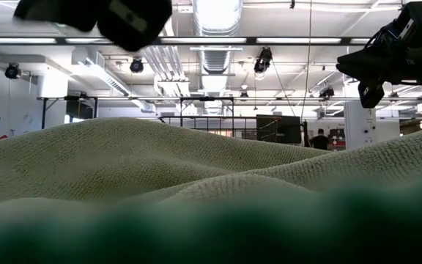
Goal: Fold microfiber towels
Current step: Fold the light green microfiber cloth
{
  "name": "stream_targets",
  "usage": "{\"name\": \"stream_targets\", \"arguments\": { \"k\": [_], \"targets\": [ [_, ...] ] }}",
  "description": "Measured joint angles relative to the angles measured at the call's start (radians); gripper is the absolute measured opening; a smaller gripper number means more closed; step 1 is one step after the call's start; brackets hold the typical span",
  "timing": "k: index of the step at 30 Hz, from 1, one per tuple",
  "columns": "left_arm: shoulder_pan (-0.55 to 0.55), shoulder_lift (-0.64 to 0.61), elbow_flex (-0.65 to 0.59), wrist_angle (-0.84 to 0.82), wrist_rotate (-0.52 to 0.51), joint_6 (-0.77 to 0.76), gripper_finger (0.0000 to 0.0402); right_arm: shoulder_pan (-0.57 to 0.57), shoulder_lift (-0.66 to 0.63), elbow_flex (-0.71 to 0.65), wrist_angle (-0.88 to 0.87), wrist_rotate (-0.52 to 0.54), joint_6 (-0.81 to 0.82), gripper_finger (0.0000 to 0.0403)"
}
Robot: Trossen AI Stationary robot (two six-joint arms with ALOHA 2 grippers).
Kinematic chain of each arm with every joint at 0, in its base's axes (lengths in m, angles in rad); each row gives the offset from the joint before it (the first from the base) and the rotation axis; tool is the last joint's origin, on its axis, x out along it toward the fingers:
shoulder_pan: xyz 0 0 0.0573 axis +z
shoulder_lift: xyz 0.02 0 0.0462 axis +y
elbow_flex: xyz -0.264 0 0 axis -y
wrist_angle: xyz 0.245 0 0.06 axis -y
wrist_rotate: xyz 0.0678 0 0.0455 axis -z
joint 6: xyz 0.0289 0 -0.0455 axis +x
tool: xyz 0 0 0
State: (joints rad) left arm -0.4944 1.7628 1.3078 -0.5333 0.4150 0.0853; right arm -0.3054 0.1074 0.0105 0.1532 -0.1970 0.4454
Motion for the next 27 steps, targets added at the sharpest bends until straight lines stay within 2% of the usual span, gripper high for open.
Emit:
{"name": "stream_targets", "arguments": {
  "k": [10, 27],
  "targets": [
    [-0.040, 0.083, 0.000, 0.057, 0.004, 0.001, 0.0151, 0.000, 0.000, 0.000, 0.000, 0.000, 0.000, 0.0059],
    [-0.042, 0.181, 0.000, 0.062, 0.004, 0.000, 0.0151, 0.000, 0.000, 0.000, 0.000, 0.000, 0.000, 0.0059]
  ]
}}
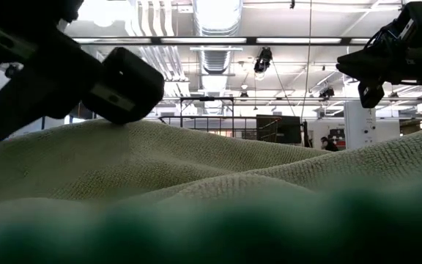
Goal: Fold microfiber towels
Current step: Fold the light green microfiber cloth
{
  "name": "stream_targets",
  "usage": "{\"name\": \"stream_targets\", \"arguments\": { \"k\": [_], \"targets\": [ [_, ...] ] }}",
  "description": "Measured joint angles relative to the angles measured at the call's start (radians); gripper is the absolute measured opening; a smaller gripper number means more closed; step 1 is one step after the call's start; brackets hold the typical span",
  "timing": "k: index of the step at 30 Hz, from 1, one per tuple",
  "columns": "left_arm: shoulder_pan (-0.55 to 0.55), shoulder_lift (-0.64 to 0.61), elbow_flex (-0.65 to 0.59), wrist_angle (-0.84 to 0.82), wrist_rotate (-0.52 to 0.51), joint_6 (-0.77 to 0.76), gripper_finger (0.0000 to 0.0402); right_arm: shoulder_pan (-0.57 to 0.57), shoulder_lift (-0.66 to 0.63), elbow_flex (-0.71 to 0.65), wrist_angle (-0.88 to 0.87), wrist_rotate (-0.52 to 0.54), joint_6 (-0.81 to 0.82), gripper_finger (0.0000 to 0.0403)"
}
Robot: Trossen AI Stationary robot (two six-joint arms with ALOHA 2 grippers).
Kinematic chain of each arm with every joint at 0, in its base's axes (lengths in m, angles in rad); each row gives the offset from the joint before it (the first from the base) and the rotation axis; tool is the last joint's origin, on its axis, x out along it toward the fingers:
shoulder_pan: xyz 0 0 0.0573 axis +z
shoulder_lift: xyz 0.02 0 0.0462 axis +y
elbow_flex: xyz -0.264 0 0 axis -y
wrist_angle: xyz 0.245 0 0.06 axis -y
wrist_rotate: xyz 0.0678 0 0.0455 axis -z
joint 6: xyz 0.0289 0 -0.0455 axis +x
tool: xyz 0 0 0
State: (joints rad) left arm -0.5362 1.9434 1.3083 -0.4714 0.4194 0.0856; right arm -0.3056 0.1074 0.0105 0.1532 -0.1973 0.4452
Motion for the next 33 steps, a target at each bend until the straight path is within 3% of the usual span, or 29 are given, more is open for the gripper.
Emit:
{"name": "stream_targets", "arguments": {
  "k": [7, 33],
  "targets": [
    [-0.001, 0.019, 0.000, 0.001, 0.052, 0.000, 0.0151, 0.000, 0.000, 0.000, 0.000, 0.000, 0.000, 0.0059],
    [-0.008, 0.025, -0.012, -0.017, 0.068, -0.055, 0.0150, 0.000, 0.000, 0.000, 0.000, 0.000, 0.000, 0.0059]
  ]
}}
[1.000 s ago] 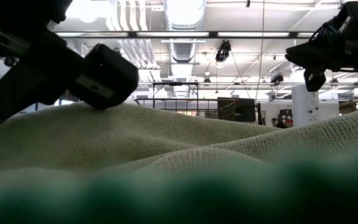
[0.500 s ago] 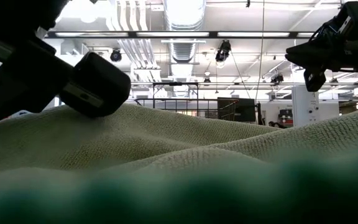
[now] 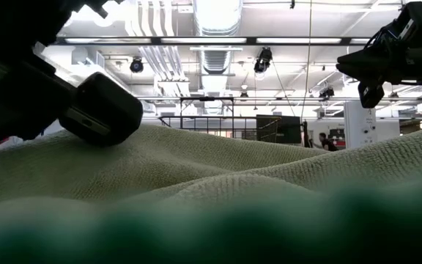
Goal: Fold microfiber towels
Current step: Fold the light green microfiber cloth
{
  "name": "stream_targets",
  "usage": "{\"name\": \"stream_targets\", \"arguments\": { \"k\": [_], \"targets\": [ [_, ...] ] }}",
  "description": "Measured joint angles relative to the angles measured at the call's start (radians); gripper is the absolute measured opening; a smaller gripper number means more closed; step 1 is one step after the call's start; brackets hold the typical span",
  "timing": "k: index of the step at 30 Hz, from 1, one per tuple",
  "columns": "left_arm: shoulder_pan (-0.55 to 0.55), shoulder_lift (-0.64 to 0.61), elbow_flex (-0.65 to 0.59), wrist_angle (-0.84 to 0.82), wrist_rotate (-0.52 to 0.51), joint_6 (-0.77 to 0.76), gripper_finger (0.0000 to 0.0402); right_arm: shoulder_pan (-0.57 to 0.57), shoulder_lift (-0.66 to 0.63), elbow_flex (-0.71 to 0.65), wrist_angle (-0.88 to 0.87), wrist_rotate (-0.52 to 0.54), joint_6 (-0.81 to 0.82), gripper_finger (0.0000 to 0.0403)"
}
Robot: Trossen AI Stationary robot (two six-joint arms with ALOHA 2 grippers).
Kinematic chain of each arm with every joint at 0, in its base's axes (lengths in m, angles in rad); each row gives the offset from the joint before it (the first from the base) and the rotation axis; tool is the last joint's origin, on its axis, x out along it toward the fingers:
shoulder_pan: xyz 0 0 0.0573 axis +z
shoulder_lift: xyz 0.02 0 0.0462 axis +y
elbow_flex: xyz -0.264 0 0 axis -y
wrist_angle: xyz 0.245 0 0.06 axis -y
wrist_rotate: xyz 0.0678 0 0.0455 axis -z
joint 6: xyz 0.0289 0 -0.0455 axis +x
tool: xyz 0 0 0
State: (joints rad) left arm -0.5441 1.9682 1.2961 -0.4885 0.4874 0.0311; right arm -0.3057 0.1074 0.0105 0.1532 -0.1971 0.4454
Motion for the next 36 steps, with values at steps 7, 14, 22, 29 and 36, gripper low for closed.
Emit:
{"name": "stream_targets", "arguments": {
  "k": [7, 14, 22, 29, 36],
  "targets": [
    [-0.028, 0.000, 0.000, 0.010, 0.006, 0.000, 0.0145, 0.000, 0.000, 0.000, 0.000, 0.000, 0.000, 0.0059],
    [-0.029, 0.000, -0.009, 0.010, -0.002, 0.000, 0.0089, 0.000, 0.000, 0.000, 0.000, 0.000, 0.000, 0.0059],
    [-0.029, -0.001, -0.011, 0.010, -0.003, 0.001, 0.0011, 0.000, 0.000, 0.000, 0.000, 0.000, 0.000, 0.0059],
    [-0.029, -0.006, -0.011, 0.003, 0.003, 0.000, 0.0001, 0.000, 0.000, 0.000, 0.000, 0.000, 0.000, 0.0059],
    [-0.027, -0.093, -0.012, -0.033, -0.021, -0.052, 0.0000, 0.000, 0.000, 0.000, 0.000, 0.000, 0.000, 0.0059]
  ]
}}
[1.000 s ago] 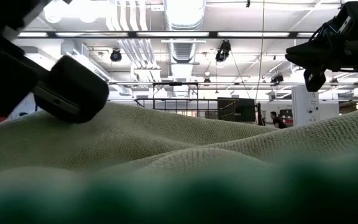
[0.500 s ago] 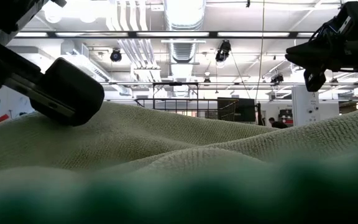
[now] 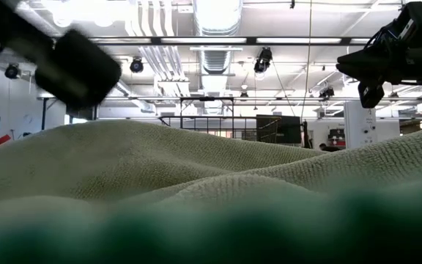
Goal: Fold microfiber towels
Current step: Fold the light green microfiber cloth
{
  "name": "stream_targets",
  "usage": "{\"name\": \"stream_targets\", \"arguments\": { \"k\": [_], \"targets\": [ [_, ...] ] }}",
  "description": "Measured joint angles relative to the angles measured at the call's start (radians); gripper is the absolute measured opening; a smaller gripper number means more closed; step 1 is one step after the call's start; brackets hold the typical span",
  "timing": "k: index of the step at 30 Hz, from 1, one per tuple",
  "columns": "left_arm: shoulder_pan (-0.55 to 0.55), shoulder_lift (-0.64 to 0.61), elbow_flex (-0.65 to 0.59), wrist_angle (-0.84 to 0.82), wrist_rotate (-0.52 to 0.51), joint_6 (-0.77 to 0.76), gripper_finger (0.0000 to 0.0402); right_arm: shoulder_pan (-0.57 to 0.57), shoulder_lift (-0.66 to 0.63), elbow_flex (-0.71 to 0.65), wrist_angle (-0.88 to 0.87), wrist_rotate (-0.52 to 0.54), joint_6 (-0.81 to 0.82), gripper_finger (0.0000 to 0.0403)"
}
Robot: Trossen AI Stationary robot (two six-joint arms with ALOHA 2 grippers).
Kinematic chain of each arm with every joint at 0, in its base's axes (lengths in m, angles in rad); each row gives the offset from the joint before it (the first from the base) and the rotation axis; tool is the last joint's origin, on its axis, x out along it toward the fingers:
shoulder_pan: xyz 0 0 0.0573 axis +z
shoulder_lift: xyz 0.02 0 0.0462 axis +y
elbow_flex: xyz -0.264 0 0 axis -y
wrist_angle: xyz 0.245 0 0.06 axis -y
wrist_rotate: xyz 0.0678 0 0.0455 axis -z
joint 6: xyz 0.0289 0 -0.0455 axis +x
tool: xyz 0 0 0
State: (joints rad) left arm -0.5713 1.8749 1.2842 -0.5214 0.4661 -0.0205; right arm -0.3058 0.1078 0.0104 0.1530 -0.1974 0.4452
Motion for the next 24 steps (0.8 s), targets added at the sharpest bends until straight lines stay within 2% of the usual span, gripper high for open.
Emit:
{"name": "stream_targets", "arguments": {
  "k": [6, 20, 24],
  "targets": [
    [0.000, -0.104, -0.007, -0.019, -0.069, -0.128, 0.0000, 0.000, 0.000, 0.000, -0.001, 0.000, 0.000, 0.0059],
    [0.000, -0.291, -0.062, -0.030, -0.382, -0.523, 0.0000, 0.000, 0.000, 0.000, -0.007, 0.000, 0.000, 0.0059],
    [0.000, -0.320, -0.061, -0.049, -0.466, -0.601, 0.0000, 0.000, 0.000, 0.000, -0.007, -0.002, 0.142, 0.0059]
  ]
}}
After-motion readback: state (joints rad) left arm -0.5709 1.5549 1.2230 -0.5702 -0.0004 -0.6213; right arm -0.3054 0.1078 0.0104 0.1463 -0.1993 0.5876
